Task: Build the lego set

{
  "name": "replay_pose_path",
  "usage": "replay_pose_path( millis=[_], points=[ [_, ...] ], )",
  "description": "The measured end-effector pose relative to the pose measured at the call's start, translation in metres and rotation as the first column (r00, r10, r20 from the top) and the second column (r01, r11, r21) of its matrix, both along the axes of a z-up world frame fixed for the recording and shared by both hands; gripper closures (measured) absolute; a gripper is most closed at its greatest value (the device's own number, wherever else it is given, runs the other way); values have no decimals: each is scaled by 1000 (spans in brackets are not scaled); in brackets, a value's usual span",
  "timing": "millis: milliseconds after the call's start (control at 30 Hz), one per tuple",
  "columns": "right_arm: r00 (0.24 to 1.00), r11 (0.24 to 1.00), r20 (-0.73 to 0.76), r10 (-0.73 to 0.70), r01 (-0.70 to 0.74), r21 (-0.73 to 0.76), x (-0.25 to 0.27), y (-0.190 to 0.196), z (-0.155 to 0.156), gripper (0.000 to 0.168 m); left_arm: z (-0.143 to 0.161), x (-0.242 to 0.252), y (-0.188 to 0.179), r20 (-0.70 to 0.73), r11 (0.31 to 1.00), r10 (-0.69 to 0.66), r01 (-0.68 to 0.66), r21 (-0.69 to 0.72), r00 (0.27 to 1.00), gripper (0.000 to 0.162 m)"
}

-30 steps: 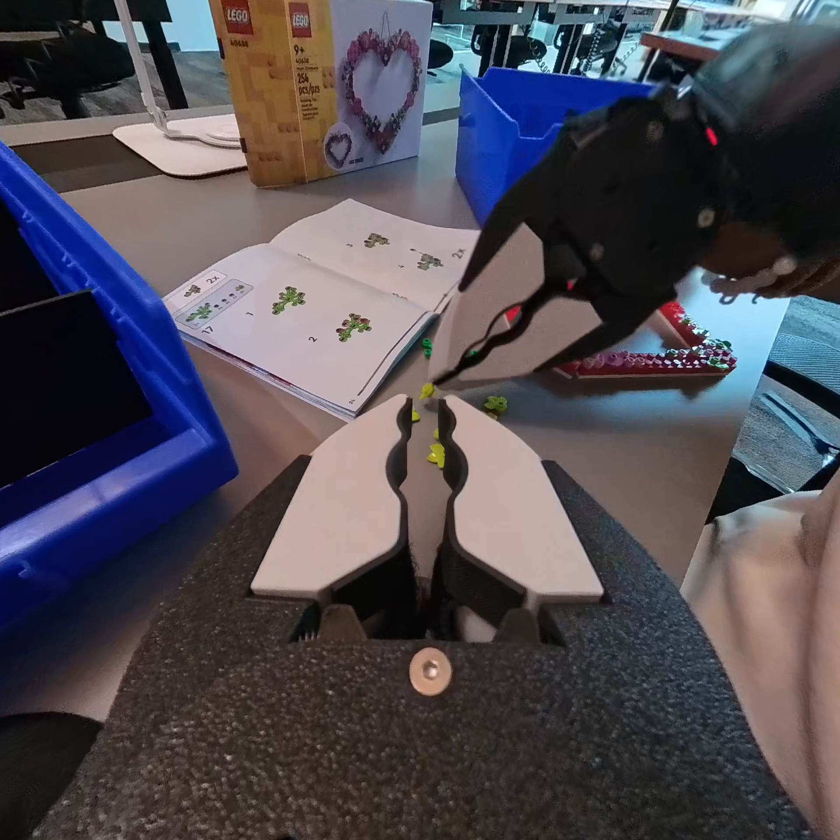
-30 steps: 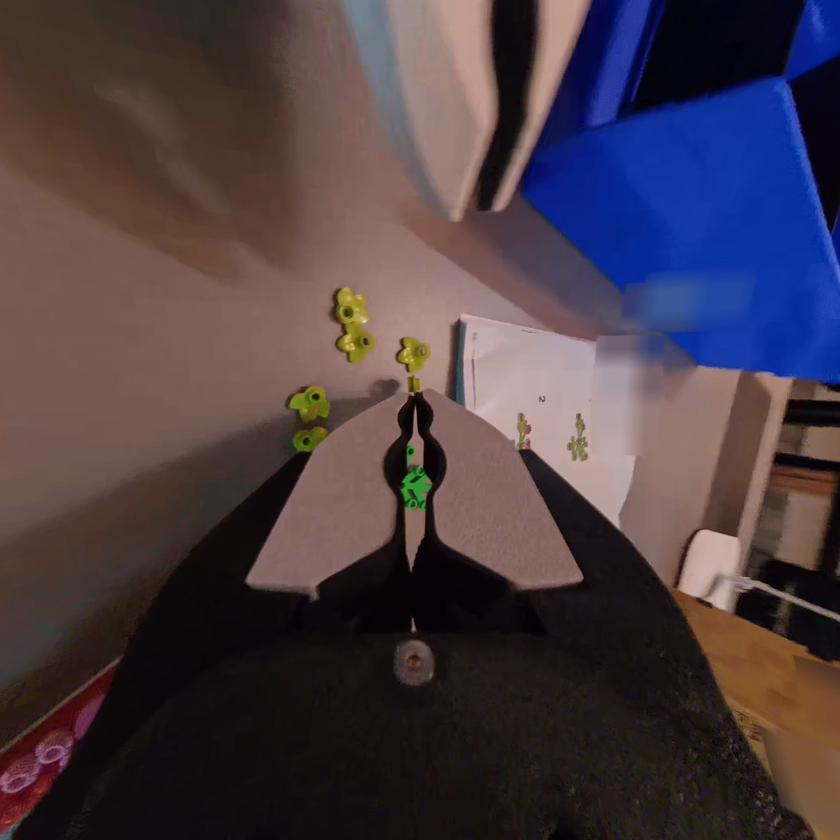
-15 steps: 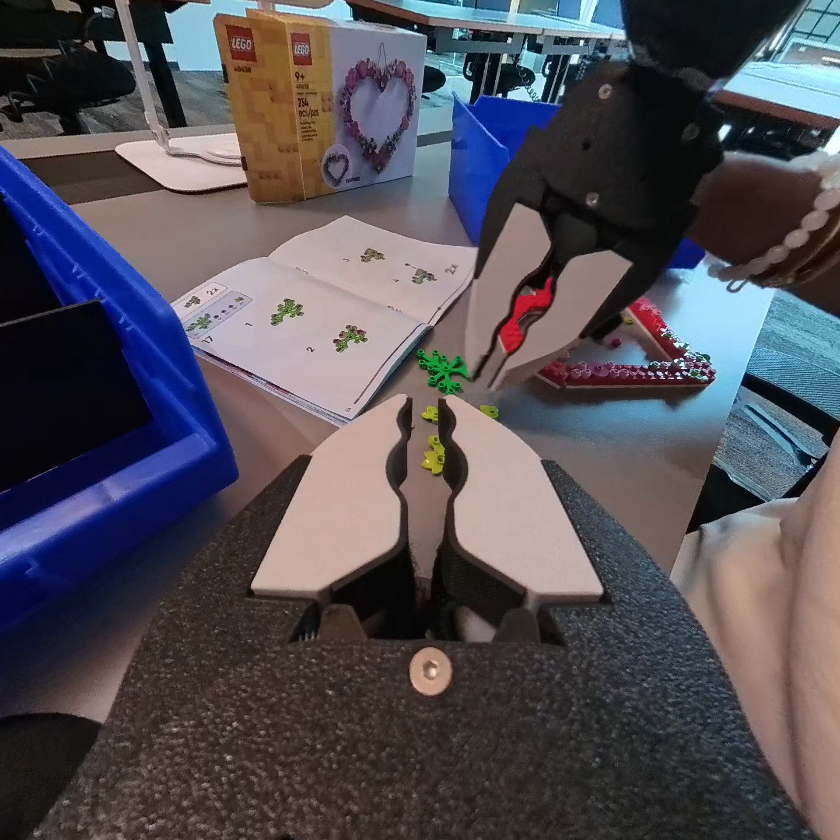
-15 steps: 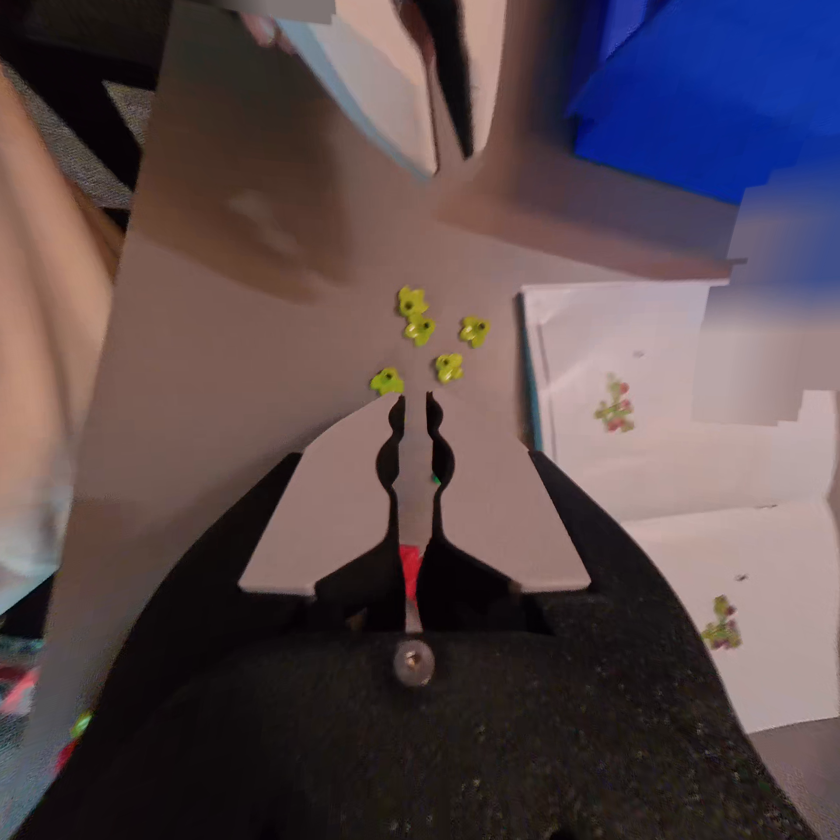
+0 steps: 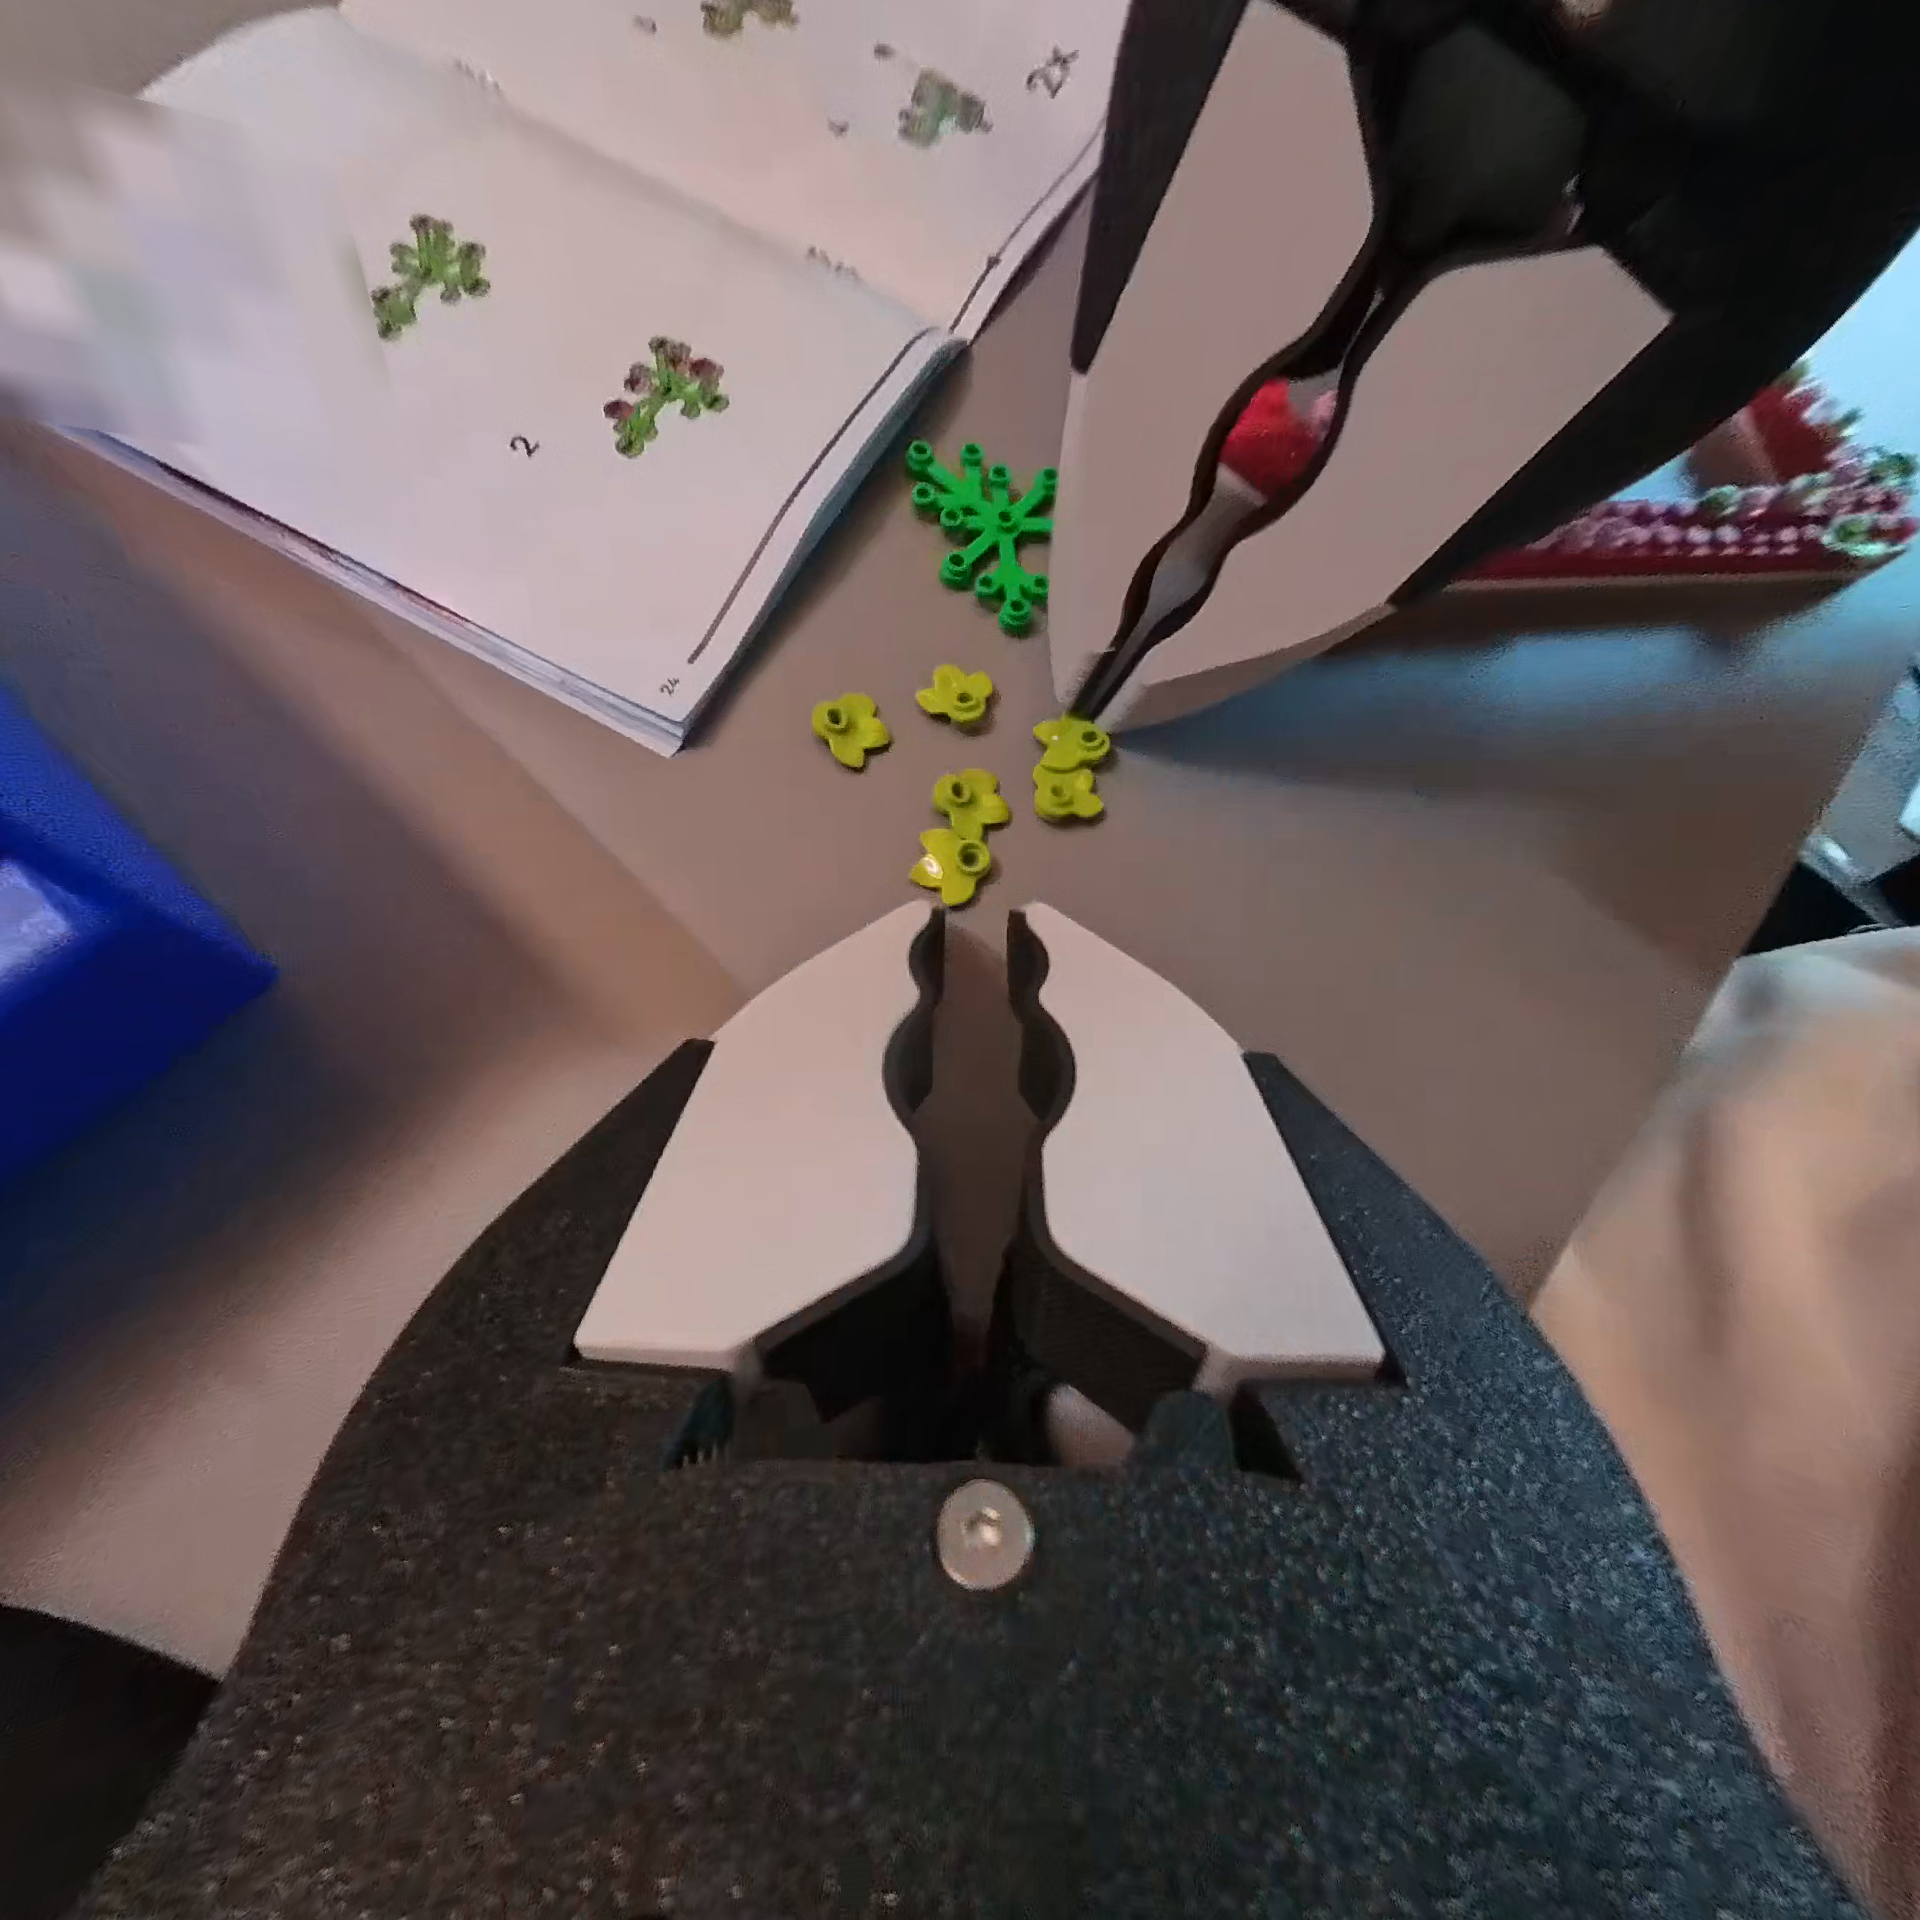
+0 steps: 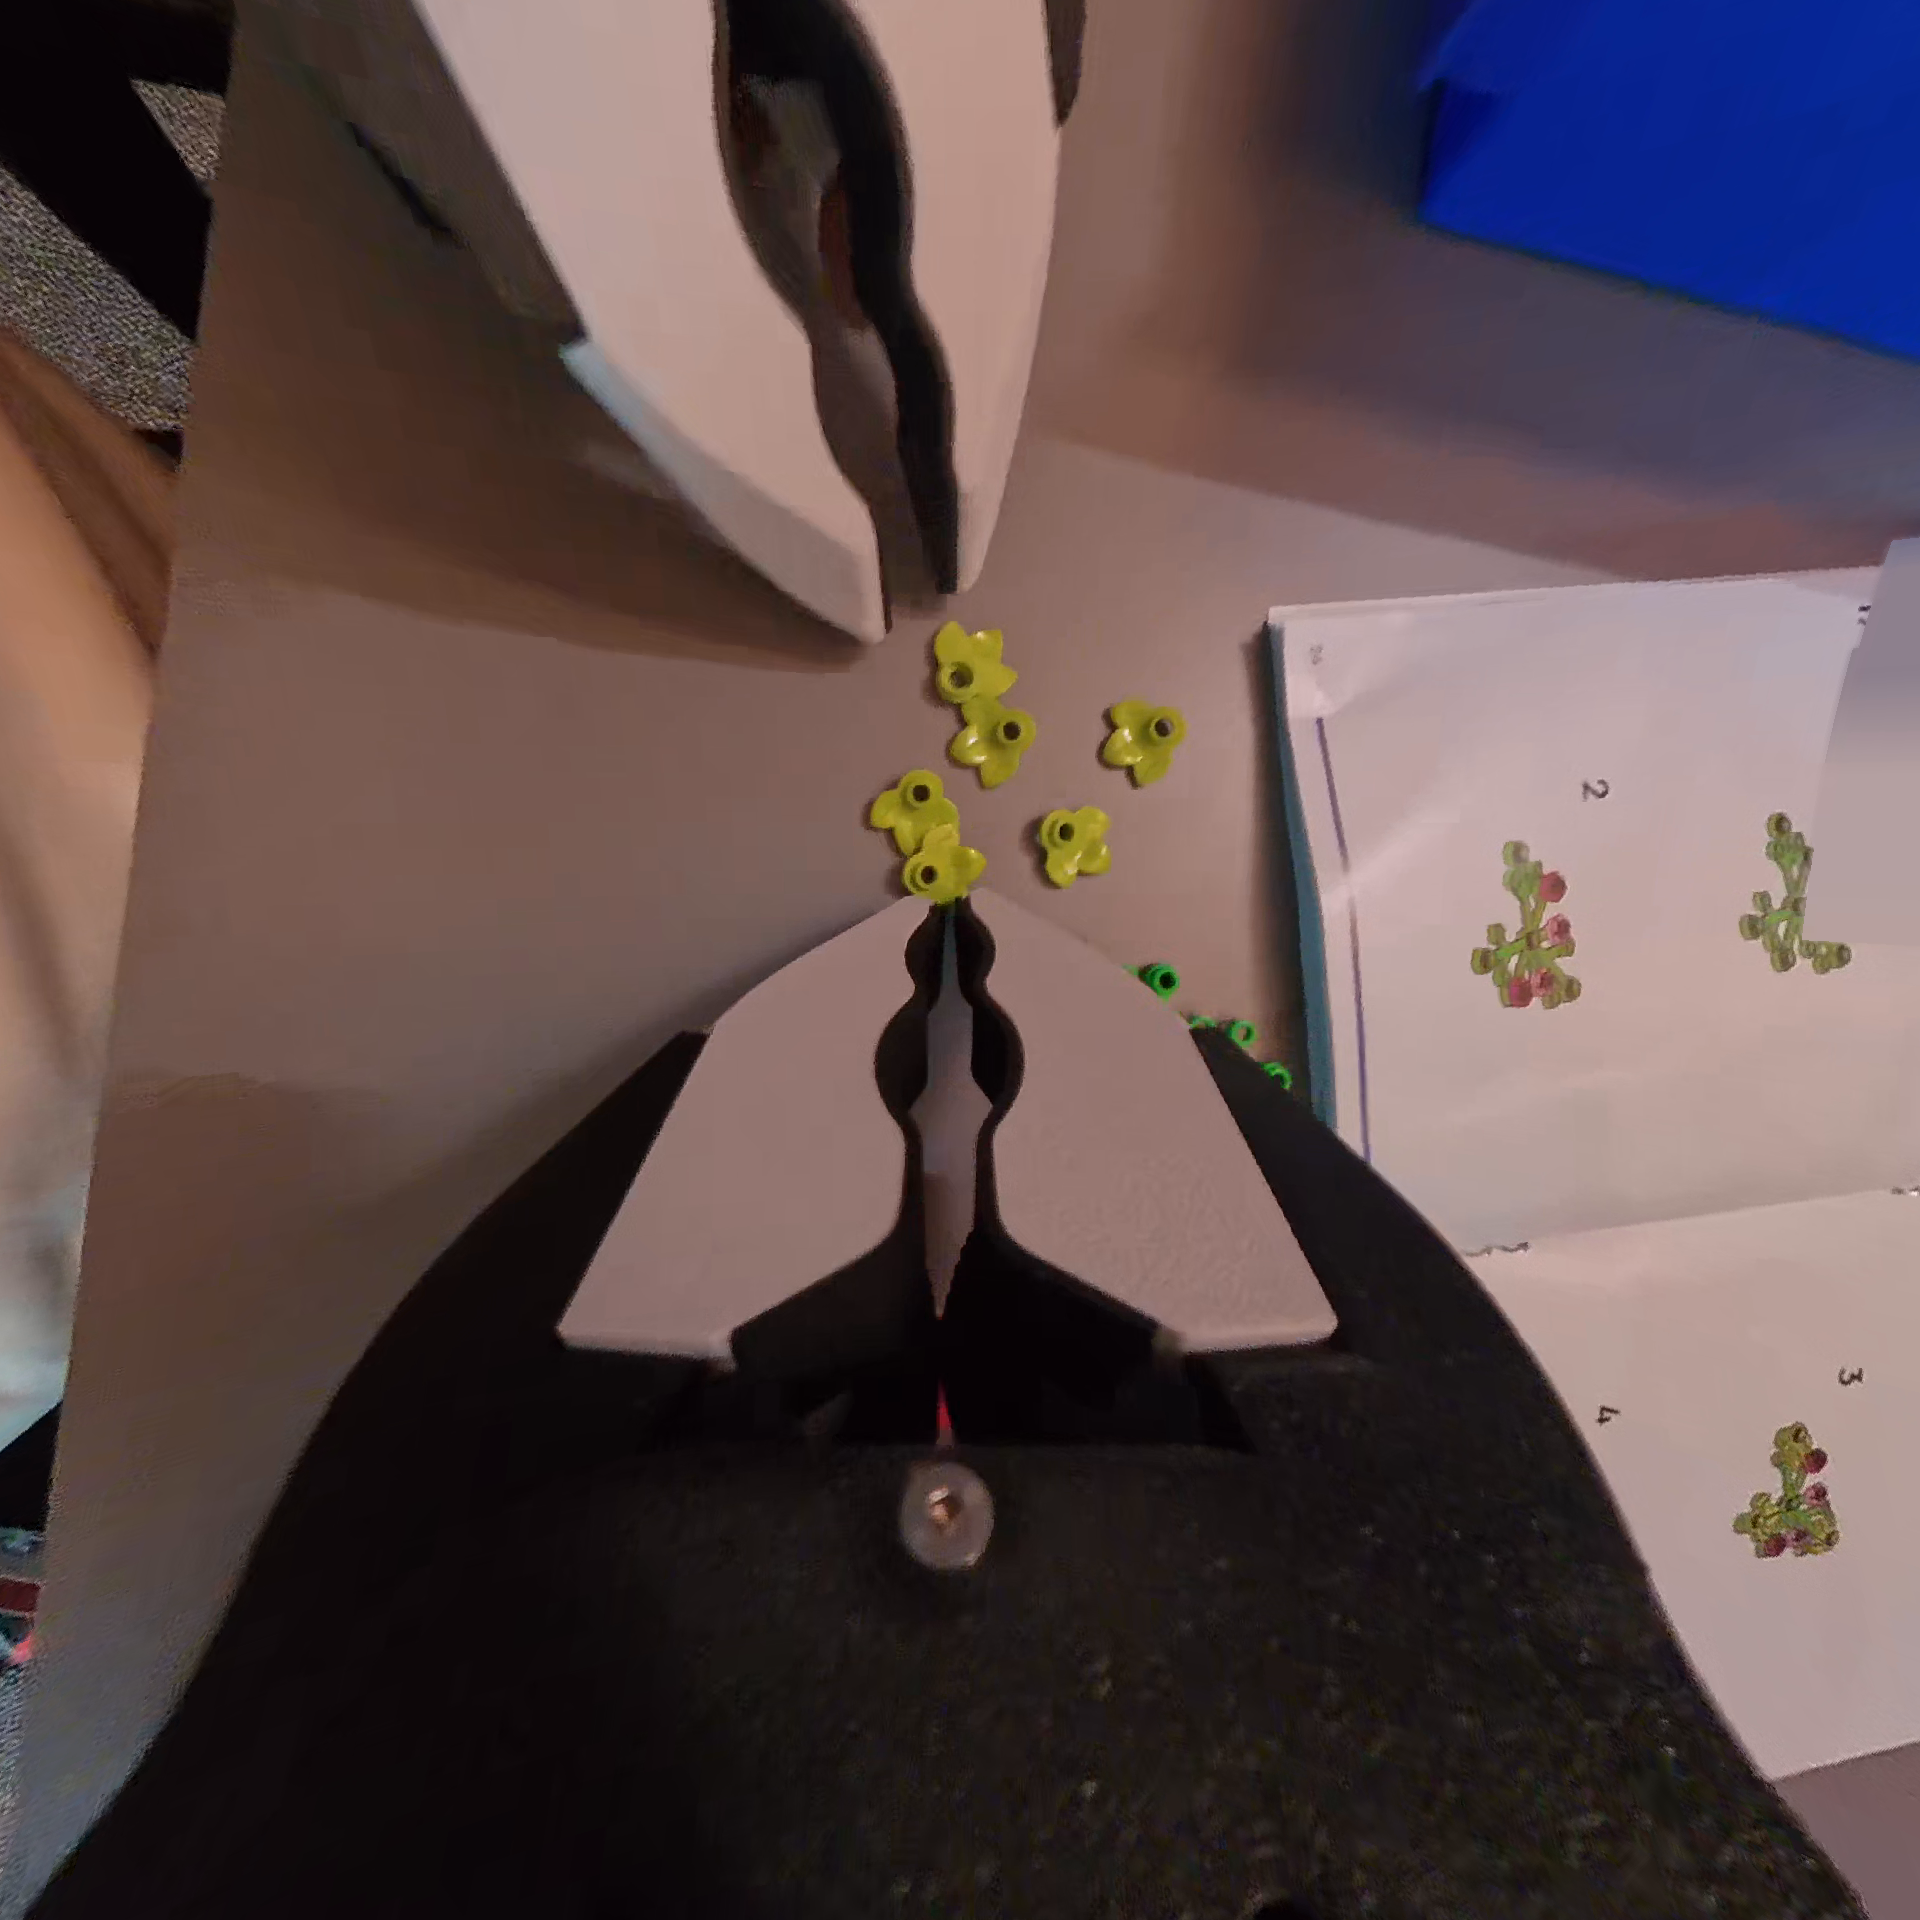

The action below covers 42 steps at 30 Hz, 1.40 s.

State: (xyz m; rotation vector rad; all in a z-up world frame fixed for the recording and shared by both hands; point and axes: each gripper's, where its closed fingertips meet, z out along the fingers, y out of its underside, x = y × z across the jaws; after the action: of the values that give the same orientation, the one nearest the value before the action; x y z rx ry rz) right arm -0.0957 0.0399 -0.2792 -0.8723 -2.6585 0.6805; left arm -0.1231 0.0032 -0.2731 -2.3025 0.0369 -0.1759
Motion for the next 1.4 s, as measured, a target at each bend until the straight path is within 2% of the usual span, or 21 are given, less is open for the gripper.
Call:
replay_pose_path(
  millis=[133, 300, 400, 533, 667, 733, 800, 867, 900, 967, 1033, 1133, 1300, 1400],
  points=[
    [1000, 1000, 3, 2, -2, 0, -6, -1, 1, 162, -4, -1, 2, -39, 999, 17, -18, -27, 999, 151],
    [997, 996, -64, 35, -40, -79, -15, -25, 26, 157, 0, -7, -8, -88, 998, 39, -44, -54, 995, 150],
    [993, 997, -95, 76, -73, 30, -22, -30, 15, 154, 15, -12, -11, -95, 997, 71, -71, 2, 993, 150],
    [996, 998, -63, 62, -61, 16, -28, -31, 4, 154, 25, -19, -16, -80, 993, 109, -105, 56, 991, 151],
    [994, 996, -69, 85, -82, 34, -30, -34, 2, 161, 21, -20, -17, -70, 994, 96, -93, 49, 993, 151],
    [997, 998, -54, 58, -59, -8, -31, -35, 3, 161, 19, -17, -14, -63, 996, 73, -69, 59, 995, 150],
    [1000, 986, -15, 8, -11, -165, -31, -40, 13, 161, 19, -17, -13, -83, 996, 46, -40, 74, 995, 147],
    [995, 908, 86, -42, 74, -412, -30, -48, 33, 161, 29, -14, -11, -105, 988, 3, 14, 156, 994, 145],
    [985, 826, 164, -43, 127, -549, -28, -52, 48, 161, 41, -11, -9, -112, 971, -19, 45, 235, 993, 144],
    [953, 611, 303, 21, 228, -758, -23, -56, 81, 161, 69, -8, -10, -109, 908, -42, 83, 410, 993, 144],
    [926, 461, 355, 127, 261, -848, -15, -58, 104, 161, 94, -2, -13, -30, 835, -75, 79, 544, 997, 147],
    [887, 356, 396, 238, 299, -885, -6, -62, 120, 161, 113, 17, -15, 63, 767, -199, 115, 632, 978, 153],
    [863, 301, 418, 282, 334, -893, -3, -59, 123, 161, 109, 25, -13, 96, 789, -230, 127, 601, 968, 160],
    [868, 311, 435, 241, 355, -881, -7, -54, 119, 165, 103, 23, -9, 237, 831, -230, 63, 553, 944, 162]
  ],
)
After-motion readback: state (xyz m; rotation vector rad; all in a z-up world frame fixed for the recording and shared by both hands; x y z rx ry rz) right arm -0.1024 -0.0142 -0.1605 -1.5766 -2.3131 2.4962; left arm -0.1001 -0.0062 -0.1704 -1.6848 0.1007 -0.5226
